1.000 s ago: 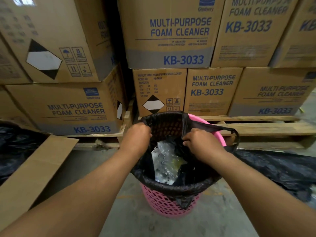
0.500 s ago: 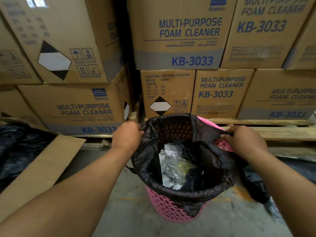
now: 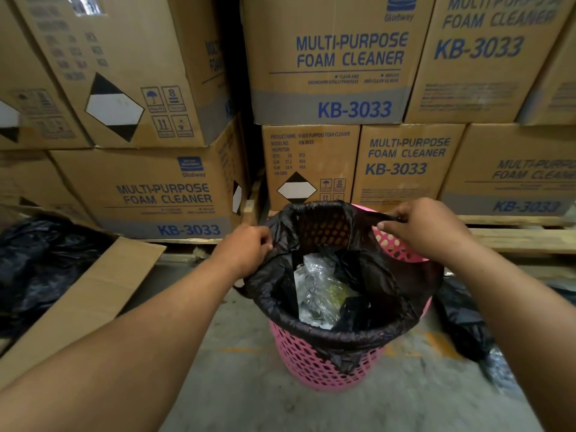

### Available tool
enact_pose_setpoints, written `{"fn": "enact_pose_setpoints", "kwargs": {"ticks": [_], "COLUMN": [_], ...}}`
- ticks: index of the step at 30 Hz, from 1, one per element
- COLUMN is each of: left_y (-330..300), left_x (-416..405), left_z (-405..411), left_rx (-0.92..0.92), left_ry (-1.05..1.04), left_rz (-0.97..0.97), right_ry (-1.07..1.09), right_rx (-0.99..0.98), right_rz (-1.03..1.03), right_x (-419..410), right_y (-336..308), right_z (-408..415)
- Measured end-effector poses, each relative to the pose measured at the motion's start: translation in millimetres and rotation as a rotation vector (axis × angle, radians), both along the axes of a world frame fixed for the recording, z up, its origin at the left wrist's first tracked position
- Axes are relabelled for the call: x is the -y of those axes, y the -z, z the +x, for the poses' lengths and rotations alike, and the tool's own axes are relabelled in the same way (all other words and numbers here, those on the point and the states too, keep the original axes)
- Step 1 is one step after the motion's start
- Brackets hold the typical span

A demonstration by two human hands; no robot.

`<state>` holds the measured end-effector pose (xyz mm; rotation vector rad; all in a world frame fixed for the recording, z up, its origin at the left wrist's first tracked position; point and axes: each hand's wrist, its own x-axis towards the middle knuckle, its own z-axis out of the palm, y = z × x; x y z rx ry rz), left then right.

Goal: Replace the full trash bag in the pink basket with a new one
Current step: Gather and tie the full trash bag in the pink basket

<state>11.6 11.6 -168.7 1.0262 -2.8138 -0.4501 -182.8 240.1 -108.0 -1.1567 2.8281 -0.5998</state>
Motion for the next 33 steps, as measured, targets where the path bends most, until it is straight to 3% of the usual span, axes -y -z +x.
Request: {"fn": "enact_pose_setpoints", "kwargs": {"ticks": [4, 10, 15, 17, 20, 22, 27, 30, 33], "left_y": [-8.4, -23.5, -31.6, -44.5, -71.6, -92.6, -133.4, -143.6, -159.7], "left_x": [1.1, 12.0, 16.7, 19.8, 21.1, 15.5, -18.4, -44.5, -63.0], "left_z": [12.0, 27.0, 42.5, 47.5, 52.9, 53.1, 28.5, 11.7, 5.5], "left_rx": [-0.107, -0.01, -0.038, 0.039, 0.296, 0.317, -0.339, -0.51, -0.755], "left_ry": [-0.007, -0.098, -0.139, -0.147, -0.121, -0.105, -0.078, 0.002, 0.109], "left_rz": [0.012, 0.176, 0.181, 0.155, 0.14, 0.213, 0.162, 0.126, 0.099], "right_ry": [-0.003, 0.014, 0.086, 0.128, 0.177, 0.184, 0.154, 0.092, 0.024], "right_rx": [-0.011, -0.034, -0.006, 0.042, 0.126, 0.123, 0.177, 0.164, -0.031], "right_rz": [0.008, 0.005, 0.072, 0.099, 0.162, 0.165, -0.526, -0.537, -0.681], "right_x": [-8.3, -24.7, -33.9, -36.6, -41.6, -43.9, -29.8, -19.0, -14.1], "right_y": [-8.8, -25.5, -36.4, -41.8, -48.7, -54.4, -73.4, -76.6, -83.3], "right_z": [1.8, 6.9, 10.1, 8.2, 7.7, 11.2, 29.9, 43.6, 50.9]}}
